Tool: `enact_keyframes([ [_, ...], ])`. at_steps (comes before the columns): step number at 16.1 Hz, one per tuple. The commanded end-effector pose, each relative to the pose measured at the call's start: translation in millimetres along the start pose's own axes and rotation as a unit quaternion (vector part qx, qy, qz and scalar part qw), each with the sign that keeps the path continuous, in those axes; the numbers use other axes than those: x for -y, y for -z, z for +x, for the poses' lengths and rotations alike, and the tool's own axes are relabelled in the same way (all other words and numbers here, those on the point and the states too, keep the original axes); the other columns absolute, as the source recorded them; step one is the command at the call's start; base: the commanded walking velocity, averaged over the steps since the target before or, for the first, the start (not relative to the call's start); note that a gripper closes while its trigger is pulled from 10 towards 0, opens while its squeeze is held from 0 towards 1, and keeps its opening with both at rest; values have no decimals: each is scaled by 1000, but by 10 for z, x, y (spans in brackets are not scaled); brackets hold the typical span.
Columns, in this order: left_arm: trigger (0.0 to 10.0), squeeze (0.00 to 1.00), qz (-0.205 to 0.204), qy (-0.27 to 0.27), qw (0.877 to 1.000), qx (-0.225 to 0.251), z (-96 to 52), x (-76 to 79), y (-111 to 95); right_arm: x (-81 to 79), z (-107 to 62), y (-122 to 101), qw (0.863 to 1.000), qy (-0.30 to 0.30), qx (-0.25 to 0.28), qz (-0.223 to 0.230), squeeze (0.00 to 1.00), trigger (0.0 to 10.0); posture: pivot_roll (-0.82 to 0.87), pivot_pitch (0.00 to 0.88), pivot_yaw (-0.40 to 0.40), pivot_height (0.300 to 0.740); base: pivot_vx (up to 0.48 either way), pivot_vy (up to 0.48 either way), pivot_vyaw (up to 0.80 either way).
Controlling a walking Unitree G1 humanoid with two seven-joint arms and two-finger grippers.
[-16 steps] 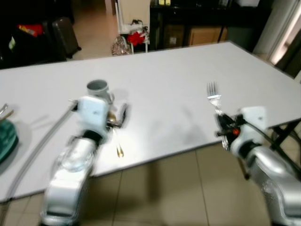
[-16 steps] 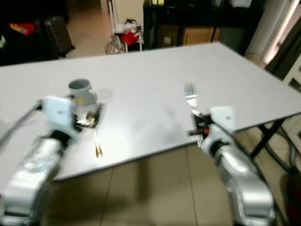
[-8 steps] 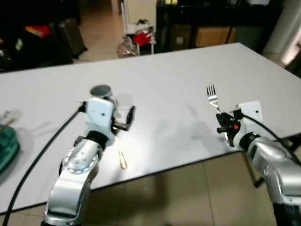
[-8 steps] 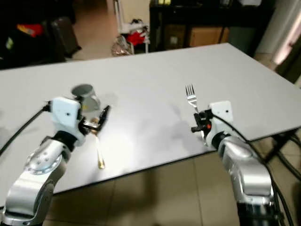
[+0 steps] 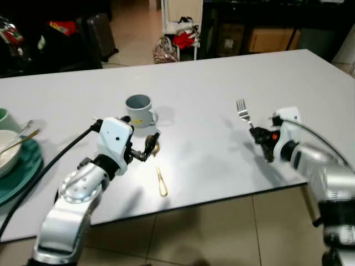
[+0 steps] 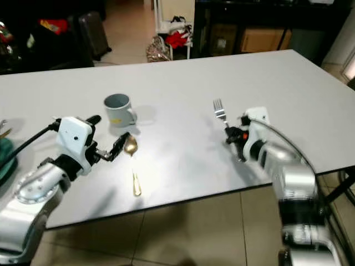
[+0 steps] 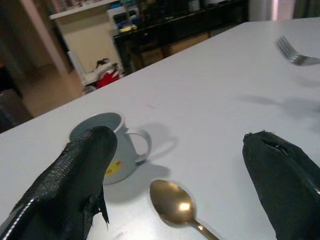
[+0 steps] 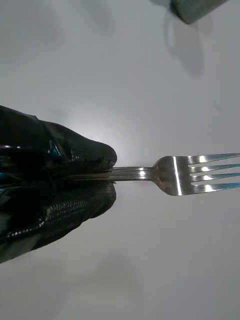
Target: Setting the table
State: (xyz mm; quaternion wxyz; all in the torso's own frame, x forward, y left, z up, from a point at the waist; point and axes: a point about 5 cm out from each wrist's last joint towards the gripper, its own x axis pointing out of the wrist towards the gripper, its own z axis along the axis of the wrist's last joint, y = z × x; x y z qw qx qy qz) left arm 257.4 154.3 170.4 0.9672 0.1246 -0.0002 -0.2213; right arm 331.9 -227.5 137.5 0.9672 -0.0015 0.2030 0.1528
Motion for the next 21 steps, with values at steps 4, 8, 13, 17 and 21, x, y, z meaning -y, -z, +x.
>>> enact_keyframes([
  [4, 10000, 455, 21, 76, 997, -11, -66, 36, 51, 41, 33, 87, 999, 23, -42, -17, 0, 10000, -70, 10, 48, 740, 0, 0, 0],
  [8, 10000, 455, 17, 133, 991, -25, -137, 132, 105, -184, -9, 240, 999, 16, -40, 31, 0, 10000, -79, 16, 73, 740, 0, 0, 0],
  [13, 10000, 463, 20, 185, 981, -51, -231, 210, 164, -304, 29, 324, 998, 13, -47, 46, 0, 10000, -57, 40, 75, 740, 0, 0, 0],
  [17, 10000, 459, 14, 201, 977, -72, -348, 236, 216, -505, 96, 305, 998, 3, -44, 44, 0, 10000, -47, 58, 72, 740, 0, 0, 0],
  [21, 10000, 459, 13, 204, 976, -76, -372, 247, 214, -553, 124, 349, 998, 15, -52, 36, 0, 10000, -40, 67, 72, 740, 0, 0, 0],
])
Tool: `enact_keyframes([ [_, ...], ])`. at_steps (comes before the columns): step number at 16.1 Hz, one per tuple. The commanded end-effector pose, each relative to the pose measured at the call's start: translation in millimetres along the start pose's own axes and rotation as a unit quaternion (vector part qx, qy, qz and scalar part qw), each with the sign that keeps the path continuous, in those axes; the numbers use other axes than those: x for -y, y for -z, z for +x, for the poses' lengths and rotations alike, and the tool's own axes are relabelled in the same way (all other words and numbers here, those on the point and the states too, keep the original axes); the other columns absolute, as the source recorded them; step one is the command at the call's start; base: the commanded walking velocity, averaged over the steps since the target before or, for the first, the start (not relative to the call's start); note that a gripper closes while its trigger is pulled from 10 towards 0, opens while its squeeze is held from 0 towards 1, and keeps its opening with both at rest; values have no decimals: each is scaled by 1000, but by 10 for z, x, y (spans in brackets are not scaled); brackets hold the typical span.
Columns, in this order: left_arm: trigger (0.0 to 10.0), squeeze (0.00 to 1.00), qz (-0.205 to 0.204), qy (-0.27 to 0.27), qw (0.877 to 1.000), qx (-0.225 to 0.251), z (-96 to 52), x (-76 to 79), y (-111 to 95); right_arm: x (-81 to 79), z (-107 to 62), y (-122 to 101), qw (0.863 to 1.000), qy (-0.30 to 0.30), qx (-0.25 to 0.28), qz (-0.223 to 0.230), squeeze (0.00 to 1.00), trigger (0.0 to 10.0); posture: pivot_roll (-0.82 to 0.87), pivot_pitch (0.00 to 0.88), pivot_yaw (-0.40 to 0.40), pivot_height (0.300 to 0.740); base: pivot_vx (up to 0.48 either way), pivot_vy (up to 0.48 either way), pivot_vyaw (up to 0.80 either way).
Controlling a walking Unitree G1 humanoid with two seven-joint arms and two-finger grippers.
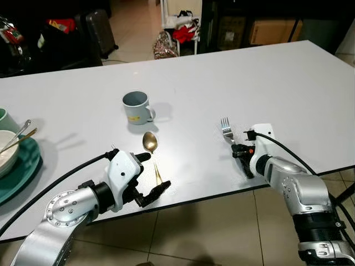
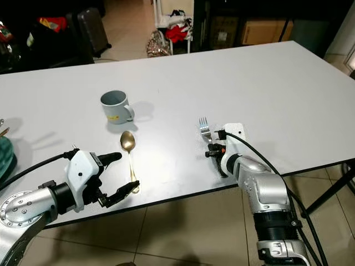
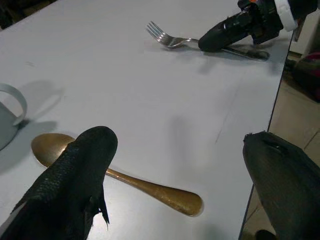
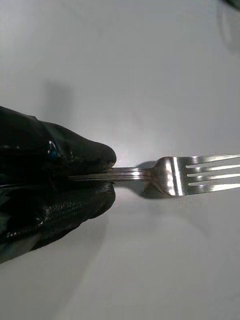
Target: Setting the table
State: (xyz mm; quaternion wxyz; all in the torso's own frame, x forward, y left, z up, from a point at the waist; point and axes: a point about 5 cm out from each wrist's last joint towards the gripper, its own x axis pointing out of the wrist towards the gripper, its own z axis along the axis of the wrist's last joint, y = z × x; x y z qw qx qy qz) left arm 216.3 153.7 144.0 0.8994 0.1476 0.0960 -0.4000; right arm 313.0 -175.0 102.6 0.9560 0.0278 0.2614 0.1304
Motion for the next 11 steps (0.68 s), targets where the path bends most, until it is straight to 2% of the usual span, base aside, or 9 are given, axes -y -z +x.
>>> enact_keyframes([
  [1, 10000, 459, 3, 5, 1000, -2, -26, 12, -11, -20, -3, 3, 1000, 5, 0, -6, 0, 10000, -38, 68, 71, 740, 0, 0, 0],
  [11, 10000, 459, -1, 15, 1000, -13, -52, 58, 6, -74, 50, 20, 1000, 6, -8, -13, 0, 10000, -34, 74, 66, 740, 0, 0, 0],
])
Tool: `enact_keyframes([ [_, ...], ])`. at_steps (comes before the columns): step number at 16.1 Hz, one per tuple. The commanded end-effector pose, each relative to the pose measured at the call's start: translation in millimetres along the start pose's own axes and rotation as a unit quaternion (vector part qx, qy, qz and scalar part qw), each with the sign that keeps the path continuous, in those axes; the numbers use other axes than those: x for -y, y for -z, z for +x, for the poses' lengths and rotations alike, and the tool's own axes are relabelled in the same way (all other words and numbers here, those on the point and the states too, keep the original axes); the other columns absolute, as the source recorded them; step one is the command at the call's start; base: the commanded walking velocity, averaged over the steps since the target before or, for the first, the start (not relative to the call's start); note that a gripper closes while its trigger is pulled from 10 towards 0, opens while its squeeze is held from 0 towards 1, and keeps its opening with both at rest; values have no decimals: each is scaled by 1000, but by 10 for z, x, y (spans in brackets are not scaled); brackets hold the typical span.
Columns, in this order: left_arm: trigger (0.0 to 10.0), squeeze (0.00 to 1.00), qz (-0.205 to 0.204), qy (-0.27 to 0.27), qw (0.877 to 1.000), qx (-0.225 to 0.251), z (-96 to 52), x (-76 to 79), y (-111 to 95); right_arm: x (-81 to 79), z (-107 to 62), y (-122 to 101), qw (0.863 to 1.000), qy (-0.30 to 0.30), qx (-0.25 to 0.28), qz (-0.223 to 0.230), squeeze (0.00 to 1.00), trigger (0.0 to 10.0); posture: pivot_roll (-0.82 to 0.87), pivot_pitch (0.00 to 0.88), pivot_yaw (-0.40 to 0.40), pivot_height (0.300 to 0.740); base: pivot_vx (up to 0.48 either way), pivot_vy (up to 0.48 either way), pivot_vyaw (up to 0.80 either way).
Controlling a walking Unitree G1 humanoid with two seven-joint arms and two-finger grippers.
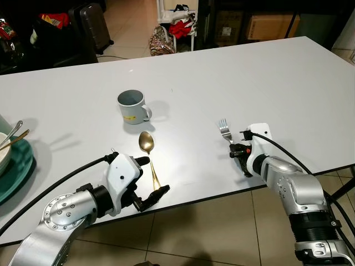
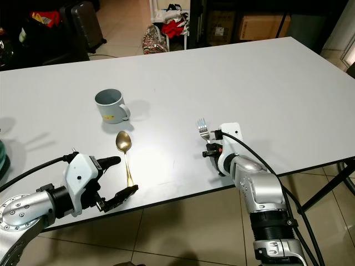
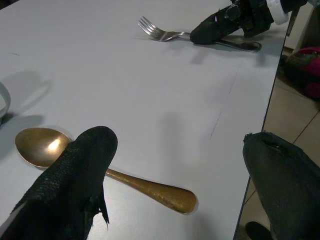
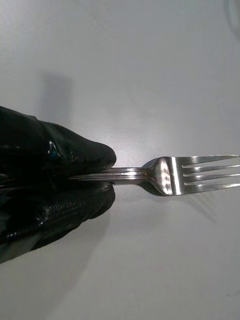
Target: Setting the table
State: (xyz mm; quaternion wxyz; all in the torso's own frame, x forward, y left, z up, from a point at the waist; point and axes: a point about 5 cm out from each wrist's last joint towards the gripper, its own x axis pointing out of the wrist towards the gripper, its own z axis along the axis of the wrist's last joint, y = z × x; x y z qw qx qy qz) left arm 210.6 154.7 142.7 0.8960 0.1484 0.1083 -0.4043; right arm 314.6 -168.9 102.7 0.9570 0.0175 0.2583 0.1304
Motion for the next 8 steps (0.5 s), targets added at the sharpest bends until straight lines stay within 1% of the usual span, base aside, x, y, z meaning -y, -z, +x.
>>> enact_keyframes([
  [1, 10000, 455, 3, 7, 1000, -2, -8, 19, -17, -22, 30, 28, 1000, 2, -7, -1, 0, 10000, -33, 75, 67, 740, 0, 0, 0],
  [4, 10000, 451, 4, 9, 1000, -3, -10, 20, -19, -31, 42, 28, 1000, 0, -5, 1, 0, 10000, -33, 75, 67, 740, 0, 0, 0],
  [6, 10000, 455, 4, 10, 1000, -4, -16, 25, -17, -37, 38, 46, 1000, -3, -7, -2, 20, 10000, -29, 76, 68, 740, 0, 0, 0],
  [7, 10000, 451, 5, 10, 1000, -5, -17, 23, -18, -34, 40, 48, 1000, -3, -6, 0, 447, 10000, -27, 74, 68, 740, 0, 0, 0],
  [8, 10000, 451, 5, 9, 1000, -4, -16, 22, -19, -30, 41, 46, 1000, -2, -6, 0, 443, 10000, -27, 74, 68, 740, 0, 0, 0],
])
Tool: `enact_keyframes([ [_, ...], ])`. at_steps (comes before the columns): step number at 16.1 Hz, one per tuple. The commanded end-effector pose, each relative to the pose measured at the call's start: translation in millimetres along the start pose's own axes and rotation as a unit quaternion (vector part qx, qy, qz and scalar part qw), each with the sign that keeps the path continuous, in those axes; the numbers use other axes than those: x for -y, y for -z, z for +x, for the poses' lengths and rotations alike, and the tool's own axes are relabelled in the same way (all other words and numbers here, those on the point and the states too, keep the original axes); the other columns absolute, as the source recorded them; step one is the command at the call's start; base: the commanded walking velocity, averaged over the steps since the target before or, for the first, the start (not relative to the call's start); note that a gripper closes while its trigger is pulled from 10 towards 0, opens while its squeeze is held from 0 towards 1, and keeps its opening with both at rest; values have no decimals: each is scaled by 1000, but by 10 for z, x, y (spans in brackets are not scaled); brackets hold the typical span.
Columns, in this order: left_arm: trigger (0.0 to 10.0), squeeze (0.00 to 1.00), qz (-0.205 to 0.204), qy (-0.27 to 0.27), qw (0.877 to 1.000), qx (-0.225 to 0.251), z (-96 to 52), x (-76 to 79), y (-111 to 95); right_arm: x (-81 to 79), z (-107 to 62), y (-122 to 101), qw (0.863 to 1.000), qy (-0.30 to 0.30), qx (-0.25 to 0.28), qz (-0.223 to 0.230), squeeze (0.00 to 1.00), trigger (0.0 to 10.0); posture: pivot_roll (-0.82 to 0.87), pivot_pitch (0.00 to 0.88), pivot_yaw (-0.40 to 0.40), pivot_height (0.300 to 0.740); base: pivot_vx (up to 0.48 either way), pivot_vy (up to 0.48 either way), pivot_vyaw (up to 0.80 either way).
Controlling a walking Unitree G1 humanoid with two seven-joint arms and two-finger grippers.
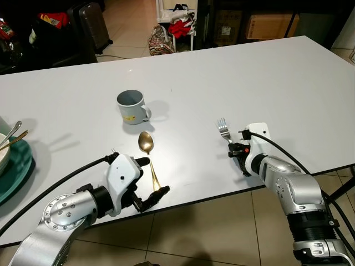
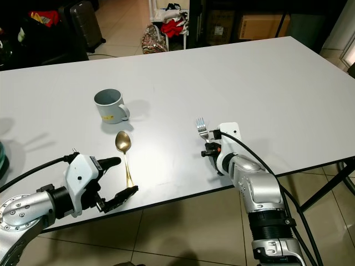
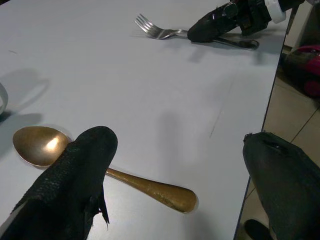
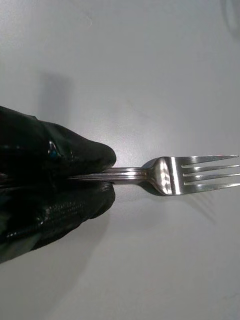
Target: Setting the table
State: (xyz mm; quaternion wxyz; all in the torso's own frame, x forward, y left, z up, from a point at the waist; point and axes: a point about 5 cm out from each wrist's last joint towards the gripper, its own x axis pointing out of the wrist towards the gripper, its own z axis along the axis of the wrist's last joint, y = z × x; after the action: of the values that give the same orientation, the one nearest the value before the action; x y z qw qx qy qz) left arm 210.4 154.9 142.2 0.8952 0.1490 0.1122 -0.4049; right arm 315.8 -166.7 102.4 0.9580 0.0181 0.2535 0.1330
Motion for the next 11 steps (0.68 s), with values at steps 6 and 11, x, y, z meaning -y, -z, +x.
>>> enact_keyframes([
  [6, 10000, 451, 8, 3, 1000, 0, -23, 2, -33, -15, 41, -21, 1000, -3, 7, 3, 1000, 10000, -18, 63, 64, 740, 0, 0, 0],
  [11, 10000, 451, -28, -33, 998, 48, -101, -64, -150, 118, -471, -432, 994, -1, 100, -35, 1000, 10000, -5, 40, 31, 740, 0, 0, 0],
])
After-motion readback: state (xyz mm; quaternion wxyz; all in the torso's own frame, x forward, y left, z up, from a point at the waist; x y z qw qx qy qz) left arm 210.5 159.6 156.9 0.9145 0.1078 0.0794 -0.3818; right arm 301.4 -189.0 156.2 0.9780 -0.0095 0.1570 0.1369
